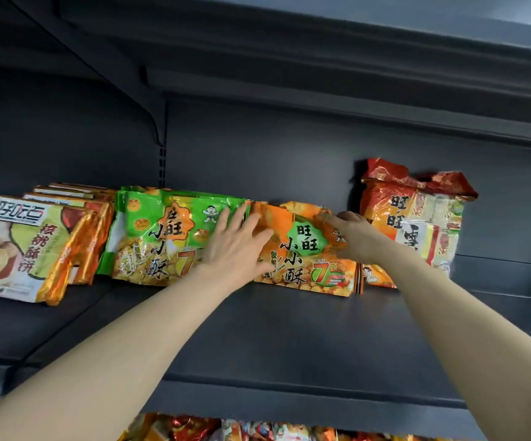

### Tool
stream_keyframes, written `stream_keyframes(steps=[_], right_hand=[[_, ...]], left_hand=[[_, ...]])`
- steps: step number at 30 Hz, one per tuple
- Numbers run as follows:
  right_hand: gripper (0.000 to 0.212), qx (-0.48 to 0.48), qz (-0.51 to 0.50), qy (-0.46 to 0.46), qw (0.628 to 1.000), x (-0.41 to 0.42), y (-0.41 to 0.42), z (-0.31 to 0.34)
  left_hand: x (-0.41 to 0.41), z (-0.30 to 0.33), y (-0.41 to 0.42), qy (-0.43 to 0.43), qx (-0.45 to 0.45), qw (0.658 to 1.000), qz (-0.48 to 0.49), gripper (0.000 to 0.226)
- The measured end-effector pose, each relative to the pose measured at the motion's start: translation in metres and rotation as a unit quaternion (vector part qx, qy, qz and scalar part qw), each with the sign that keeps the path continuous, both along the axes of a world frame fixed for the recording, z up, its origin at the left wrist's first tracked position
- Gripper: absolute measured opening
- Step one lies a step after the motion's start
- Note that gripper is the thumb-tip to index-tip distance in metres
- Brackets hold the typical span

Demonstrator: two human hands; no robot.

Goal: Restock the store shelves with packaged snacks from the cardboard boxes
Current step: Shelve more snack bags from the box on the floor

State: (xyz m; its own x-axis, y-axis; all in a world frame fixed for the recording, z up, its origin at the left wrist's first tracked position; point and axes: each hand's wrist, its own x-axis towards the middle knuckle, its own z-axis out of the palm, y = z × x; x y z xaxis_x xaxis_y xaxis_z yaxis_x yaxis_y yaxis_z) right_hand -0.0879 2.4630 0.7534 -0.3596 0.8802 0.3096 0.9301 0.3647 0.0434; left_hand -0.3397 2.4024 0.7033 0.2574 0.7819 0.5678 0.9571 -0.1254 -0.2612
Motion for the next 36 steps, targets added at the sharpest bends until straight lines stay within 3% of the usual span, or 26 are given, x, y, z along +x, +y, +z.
stream_keyframes(steps=[5,13,21,26,32,36], right_hand=[[0.076,0.025,0.011,0.015,1.0,0.006,0.031,-0.012],[0.075,0.113,-0.005,-0.038,0.993,0.008,0.042,-0.026],[0.069,0.161,0.011,-0.033,0.986,0.005,0.023,-0.024],[0.064,0.186,0.018,-0.044,0.981,-0.02,-0.007,-0.022],[0.061,0.223,0.063,-0.009,0.973,-0.091,-0.068,-0.029],[0.055,0.23,0.115,0.012,0.966,-0.161,-0.122,-0.046]], left_hand=[[0.016,-0.011,0.014,0.073,-0.014,0.994,0.083,0.07],[0.022,-0.015,0.022,0.1,-0.021,0.986,0.128,0.064],[0.011,-0.01,0.001,0.024,-0.017,0.997,0.073,0.049],[-0.01,-0.005,-0.037,-0.026,-0.008,0.999,0.045,0.053],[-0.078,-0.021,-0.115,-0.09,0.073,0.992,0.053,0.05],[-0.143,-0.039,-0.19,-0.135,0.105,0.979,0.11,0.045]])
